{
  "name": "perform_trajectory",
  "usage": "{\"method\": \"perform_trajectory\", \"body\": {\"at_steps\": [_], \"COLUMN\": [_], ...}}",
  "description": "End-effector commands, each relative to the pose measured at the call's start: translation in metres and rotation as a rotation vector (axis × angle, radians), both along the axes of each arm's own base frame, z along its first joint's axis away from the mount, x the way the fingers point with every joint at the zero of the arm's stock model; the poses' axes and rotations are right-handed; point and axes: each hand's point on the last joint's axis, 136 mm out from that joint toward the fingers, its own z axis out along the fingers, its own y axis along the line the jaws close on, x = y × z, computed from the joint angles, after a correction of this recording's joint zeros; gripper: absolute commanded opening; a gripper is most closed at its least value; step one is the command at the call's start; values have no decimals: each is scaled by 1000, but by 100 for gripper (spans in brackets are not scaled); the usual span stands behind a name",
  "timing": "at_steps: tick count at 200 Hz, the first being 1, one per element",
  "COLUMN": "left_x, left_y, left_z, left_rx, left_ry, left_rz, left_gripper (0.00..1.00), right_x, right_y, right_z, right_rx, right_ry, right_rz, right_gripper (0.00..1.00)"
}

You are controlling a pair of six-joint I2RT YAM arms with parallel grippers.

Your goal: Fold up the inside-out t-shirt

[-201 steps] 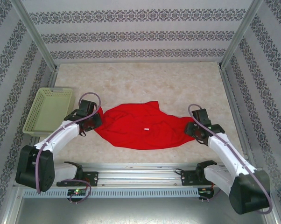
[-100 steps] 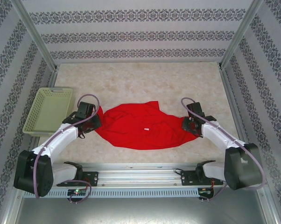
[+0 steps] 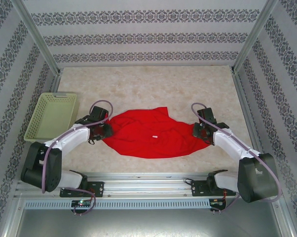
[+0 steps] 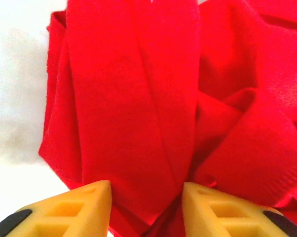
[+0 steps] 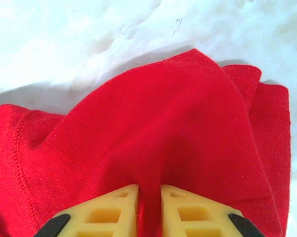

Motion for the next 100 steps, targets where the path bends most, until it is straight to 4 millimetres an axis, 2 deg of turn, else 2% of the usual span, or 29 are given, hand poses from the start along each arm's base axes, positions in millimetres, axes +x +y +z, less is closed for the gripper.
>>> {"method": "perform_trajectory", "body": {"at_steps": [1, 43, 68, 100], "left_x": [17, 25, 26, 24], "left_y": [-1, -1, 2, 4], "left_z": [6, -7, -10, 6], "left_rx": [33, 60, 83, 80], "left_ry": [-33, -1, 11, -32], "left_rz": [-11, -14, -15, -11], "left_gripper": [39, 38, 26, 11], "right_x": [2, 3, 3, 3], "right_y": [0, 1, 1, 0], "right_z": [5, 5, 6, 11], "right_rx": [-18, -14, -14, -20], "right_ry": [-26, -28, -33, -45], "right_rz": [9, 13, 13, 16], "right_gripper": [18, 18, 17, 14]}}
